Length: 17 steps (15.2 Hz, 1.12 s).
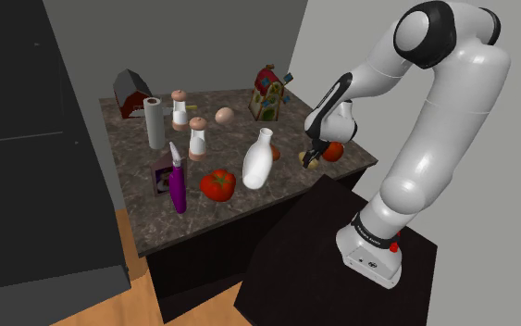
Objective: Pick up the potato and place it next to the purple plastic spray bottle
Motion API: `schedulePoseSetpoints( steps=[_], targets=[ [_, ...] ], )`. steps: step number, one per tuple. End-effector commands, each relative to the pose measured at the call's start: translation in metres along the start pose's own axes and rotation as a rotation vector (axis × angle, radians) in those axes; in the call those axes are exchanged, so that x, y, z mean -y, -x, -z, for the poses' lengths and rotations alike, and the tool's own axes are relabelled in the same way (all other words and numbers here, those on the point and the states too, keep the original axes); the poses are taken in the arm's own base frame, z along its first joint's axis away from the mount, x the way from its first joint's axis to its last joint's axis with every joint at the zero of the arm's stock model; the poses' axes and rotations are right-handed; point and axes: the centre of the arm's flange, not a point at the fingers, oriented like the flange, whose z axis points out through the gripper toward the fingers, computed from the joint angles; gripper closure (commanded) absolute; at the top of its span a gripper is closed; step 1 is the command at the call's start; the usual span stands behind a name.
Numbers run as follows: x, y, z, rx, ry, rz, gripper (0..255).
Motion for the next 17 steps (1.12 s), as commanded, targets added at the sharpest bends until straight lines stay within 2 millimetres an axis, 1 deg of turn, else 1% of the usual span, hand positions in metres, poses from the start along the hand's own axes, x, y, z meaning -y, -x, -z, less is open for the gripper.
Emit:
schedulePoseSetpoints(
  steps=[1, 10, 17],
  targets=[
    [0.0, 0.0, 0.0, 0.0, 0.0, 0.0, 255],
    [0.0, 0.0, 0.0, 0.0, 0.0, 0.0, 255],
    [-0.001, -0.001, 0.037, 0.0, 0.0, 0.0, 255]
  ],
)
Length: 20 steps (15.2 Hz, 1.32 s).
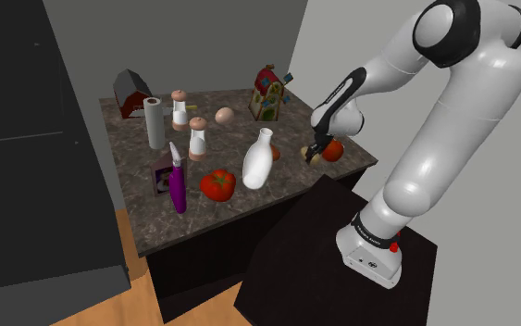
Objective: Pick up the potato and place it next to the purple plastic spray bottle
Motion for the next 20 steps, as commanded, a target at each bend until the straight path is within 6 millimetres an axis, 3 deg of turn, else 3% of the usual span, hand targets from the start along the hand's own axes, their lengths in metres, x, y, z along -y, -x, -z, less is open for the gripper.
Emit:
schedulePoseSetpoints(
  steps=[1, 20],
  targets=[
    [0.0, 0.0, 0.011, 0.001, 0.0, 0.001, 255],
    [-0.003, -0.003, 0.111, 0.001, 0.0, 0.001, 255]
  ],
)
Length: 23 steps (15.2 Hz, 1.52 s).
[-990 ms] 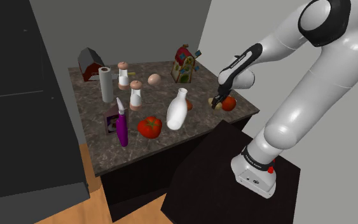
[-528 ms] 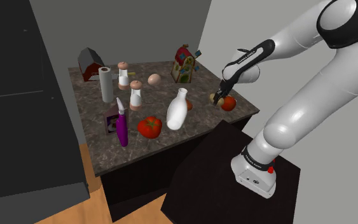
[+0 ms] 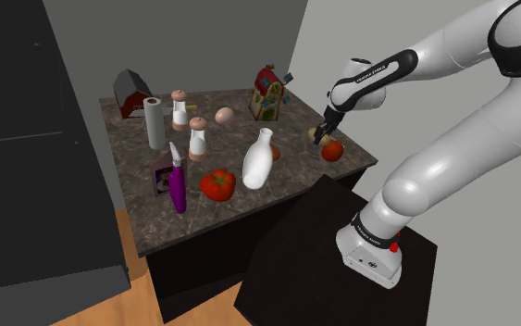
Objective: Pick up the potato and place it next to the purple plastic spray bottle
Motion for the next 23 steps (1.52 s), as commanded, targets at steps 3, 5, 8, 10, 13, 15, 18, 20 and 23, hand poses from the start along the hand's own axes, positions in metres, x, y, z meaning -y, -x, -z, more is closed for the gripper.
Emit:
schedulePoseSetpoints(
  steps=[3, 5, 8, 10, 13, 15, 18, 20, 23],
  targets=[
    [0.001, 0.001, 0.022, 0.001, 0.0, 0.0, 255],
    [0.001, 0.0, 0.033, 0.001, 0.0, 0.0, 255],
    [0.0, 0.0, 0.049, 0.001, 0.0, 0.0, 255],
    [0.0, -0.001, 0.059, 0.001, 0.0, 0.0, 255],
    [-0.001, -0.001, 0.075, 0.001, 0.0, 0.0, 255],
    [-0.001, -0.002, 0.085, 0.001, 0.0, 0.0, 255],
    [-0.001, -0.002, 0.101, 0.001, 0.0, 0.0, 255],
    [-0.002, -0.002, 0.112, 0.001, 0.0, 0.0, 255],
    [-0.002, -0.003, 0.128, 0.001, 0.0, 0.0, 255]
  ],
)
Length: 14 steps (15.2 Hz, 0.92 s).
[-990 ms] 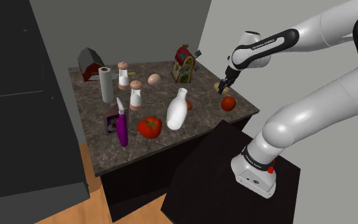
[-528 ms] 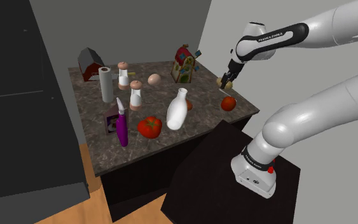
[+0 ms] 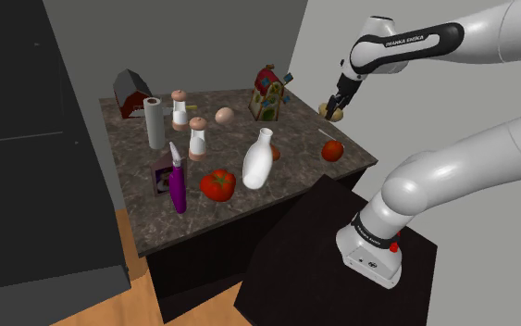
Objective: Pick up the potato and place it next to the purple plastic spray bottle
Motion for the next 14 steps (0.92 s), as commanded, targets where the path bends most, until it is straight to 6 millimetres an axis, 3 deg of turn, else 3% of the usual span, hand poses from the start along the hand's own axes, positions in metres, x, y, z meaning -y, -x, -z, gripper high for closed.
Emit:
schedulePoseSetpoints(
  steps=[1, 10, 14],
  targets=[
    [0.001, 0.0, 0.01, 0.0, 0.0, 0.0, 255],
    [-0.001, -0.001, 0.056, 0.0, 0.0, 0.0, 255],
    [0.046, -0.027, 0.057, 0.0, 0.0, 0.0, 255]
  ],
)
